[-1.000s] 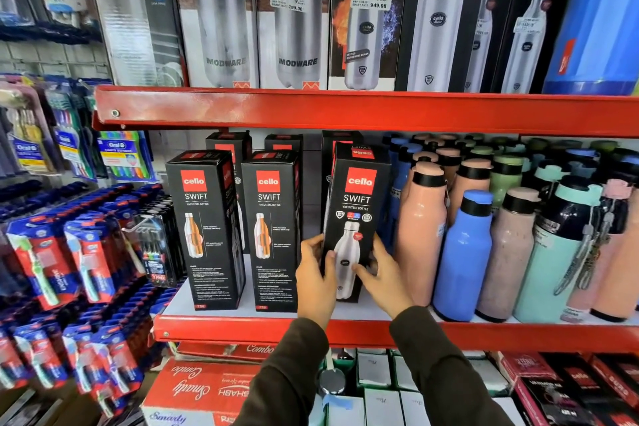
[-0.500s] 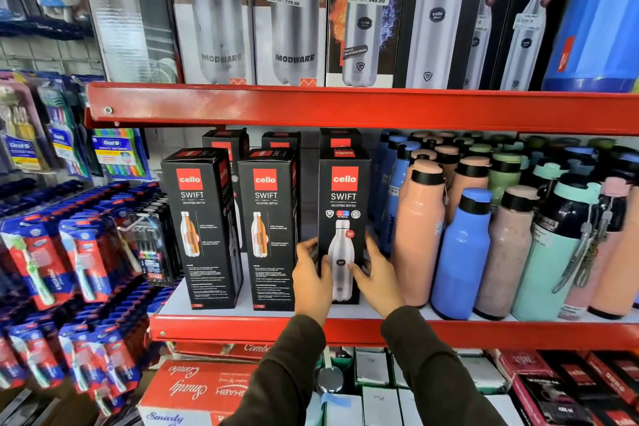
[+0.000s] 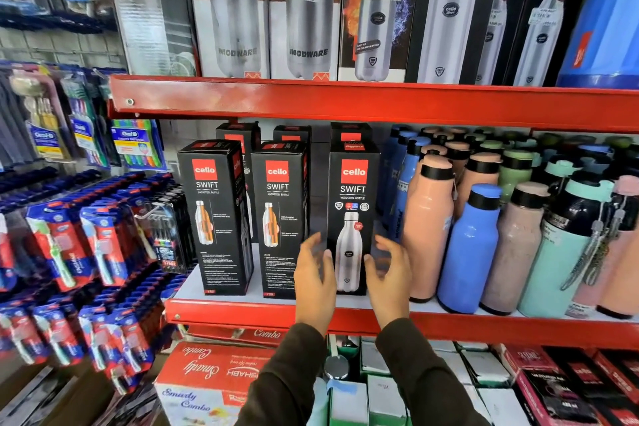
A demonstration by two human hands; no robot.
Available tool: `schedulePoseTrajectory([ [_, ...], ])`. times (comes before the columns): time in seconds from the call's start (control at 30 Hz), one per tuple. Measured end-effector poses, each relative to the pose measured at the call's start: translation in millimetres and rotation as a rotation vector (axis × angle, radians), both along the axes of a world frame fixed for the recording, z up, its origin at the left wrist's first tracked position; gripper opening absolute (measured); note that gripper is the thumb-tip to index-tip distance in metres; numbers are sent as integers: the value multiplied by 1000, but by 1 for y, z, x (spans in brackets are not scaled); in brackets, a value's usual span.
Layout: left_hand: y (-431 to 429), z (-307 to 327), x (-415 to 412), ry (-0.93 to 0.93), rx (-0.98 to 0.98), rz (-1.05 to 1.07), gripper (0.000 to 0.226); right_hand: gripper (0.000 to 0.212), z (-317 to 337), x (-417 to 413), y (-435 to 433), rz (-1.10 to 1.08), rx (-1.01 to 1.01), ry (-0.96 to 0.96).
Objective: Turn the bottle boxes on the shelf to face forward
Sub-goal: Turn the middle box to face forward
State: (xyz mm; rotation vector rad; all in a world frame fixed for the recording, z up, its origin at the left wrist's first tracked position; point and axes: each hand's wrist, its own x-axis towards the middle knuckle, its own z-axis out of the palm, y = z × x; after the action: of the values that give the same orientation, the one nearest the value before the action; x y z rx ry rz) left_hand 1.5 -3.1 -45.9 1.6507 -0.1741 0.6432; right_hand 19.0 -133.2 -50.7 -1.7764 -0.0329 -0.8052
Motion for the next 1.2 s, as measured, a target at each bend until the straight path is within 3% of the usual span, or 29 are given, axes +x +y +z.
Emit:
schedulePoseTrajectory([
  [0.1, 15, 1, -18, -134, -44, 79, 23, 34, -1, -16, 15, -21, -40, -126],
  [0.23, 45, 4, -24, -248, -15, 222, 29, 36, 3, -29, 52, 106, -37, -176],
  [0.43, 84, 2, -8, -106, -35, 149, 50, 44, 6, -20, 100, 365, -54, 45],
  [0.6, 104, -3, 9, 82, 24, 73, 46, 51, 2, -7, 120, 316, -102, 216],
  [0.83, 118, -5, 15, 159, -67, 5, 39, 56, -7, -6, 126, 279, -91, 216],
  [1.1, 124, 5, 5, 140, -252, -113, 27, 81, -5, -6, 126, 249, -96, 165],
  [1.2, 122, 8, 4, 157, -356, -146, 34, 81, 0, -5, 126, 245, -93, 132],
])
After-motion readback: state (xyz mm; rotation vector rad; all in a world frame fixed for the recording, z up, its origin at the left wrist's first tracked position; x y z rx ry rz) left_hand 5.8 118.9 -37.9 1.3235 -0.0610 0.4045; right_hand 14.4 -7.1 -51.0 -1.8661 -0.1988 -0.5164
